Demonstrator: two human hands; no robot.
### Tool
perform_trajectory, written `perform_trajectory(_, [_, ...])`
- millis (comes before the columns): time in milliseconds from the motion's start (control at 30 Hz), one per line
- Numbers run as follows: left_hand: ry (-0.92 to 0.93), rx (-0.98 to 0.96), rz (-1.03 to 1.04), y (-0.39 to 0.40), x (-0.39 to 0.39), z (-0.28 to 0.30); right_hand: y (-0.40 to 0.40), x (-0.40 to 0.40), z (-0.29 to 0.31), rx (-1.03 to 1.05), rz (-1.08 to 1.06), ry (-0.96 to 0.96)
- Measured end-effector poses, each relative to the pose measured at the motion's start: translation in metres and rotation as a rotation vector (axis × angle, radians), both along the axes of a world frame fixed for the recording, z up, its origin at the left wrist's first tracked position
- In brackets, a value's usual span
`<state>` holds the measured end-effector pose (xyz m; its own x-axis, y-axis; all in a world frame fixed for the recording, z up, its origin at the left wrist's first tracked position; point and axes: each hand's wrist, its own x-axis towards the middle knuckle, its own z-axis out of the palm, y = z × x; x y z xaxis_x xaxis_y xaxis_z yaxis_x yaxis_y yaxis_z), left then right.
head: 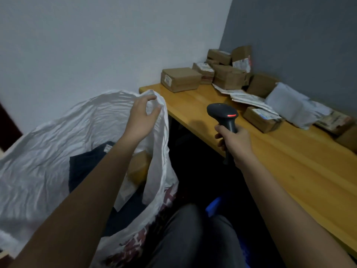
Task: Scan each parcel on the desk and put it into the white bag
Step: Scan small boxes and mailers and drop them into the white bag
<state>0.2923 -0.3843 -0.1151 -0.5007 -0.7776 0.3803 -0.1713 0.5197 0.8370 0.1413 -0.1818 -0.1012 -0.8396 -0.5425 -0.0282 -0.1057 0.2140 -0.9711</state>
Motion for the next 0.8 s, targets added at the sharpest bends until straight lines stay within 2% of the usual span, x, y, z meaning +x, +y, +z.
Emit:
perform_trajectory(167, [-0.028,-0.085,-0.161,0.043,-0.069,0.023,0.047,-0.035,0.006,-0.013,-0.145,-0.036])
perform_trajectory(433, [-0.298,-0.057,-0.427,0.111,-0.196,0.021,0.109,-0.096,0.021,-0.064,-0.414,-0.001])
perform_trajectory(600, [-0.501,-0.092,-0.464,0.152,-0.267,0.009,0.136,-0.130,0.025,-0.108,-0.513,-0.038])
perform_trajectory(800, [-0.675,-0.313,-0.447,0.168,-0.332,-0.012,0.144,-0.156,0.016,-0.113,-0.540,-0.102])
